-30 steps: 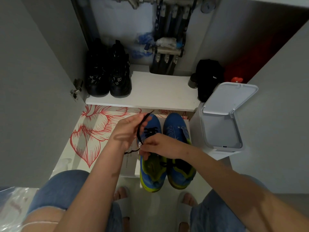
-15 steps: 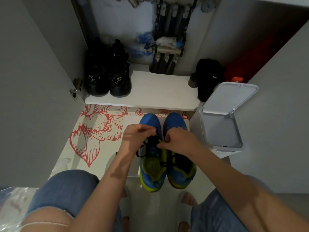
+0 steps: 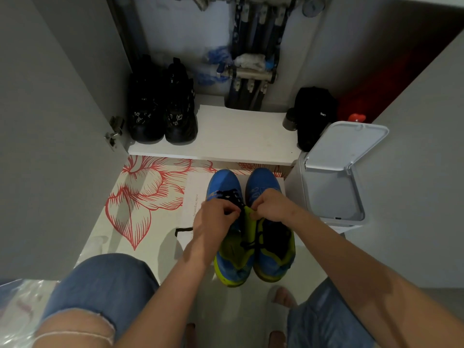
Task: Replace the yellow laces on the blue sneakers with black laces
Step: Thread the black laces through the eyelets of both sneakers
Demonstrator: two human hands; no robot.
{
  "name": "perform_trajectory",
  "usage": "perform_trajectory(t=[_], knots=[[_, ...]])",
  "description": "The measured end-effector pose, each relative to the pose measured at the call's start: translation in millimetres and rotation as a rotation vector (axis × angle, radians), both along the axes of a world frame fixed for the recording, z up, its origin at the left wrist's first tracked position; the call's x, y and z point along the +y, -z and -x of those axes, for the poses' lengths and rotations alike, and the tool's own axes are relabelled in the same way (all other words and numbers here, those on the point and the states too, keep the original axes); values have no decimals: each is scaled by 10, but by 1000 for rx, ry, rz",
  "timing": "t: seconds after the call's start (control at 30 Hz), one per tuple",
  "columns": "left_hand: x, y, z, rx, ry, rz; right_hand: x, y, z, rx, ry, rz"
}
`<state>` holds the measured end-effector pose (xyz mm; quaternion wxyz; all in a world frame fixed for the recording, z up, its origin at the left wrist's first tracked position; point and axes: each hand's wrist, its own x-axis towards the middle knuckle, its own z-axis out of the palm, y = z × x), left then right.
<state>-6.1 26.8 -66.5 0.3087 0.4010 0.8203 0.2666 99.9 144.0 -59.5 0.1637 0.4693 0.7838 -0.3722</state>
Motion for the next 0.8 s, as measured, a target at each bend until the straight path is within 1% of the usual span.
perform_trajectory(t=[0.17,0.3,0.43,0.57,0.73,0.8], knots=[[-17,3,-36,5,-1,-43,8,-60,-3,-20,-29,28],[-25,35,-75,38,-2,-49,-11,-108,-20,16,-30,57],[-23,85,-145,75,-47,-46,-22,-134,-33,49,-28,75],[-34,94,-217,106,-83,-83,-36,-135,-29,83,-26,96],[-37,118,-219,66,-147,-119,41,-95,-43,53,26,134],[-25,127,-201,102,-111,-133,24,-92,-39,78,-9,117]])
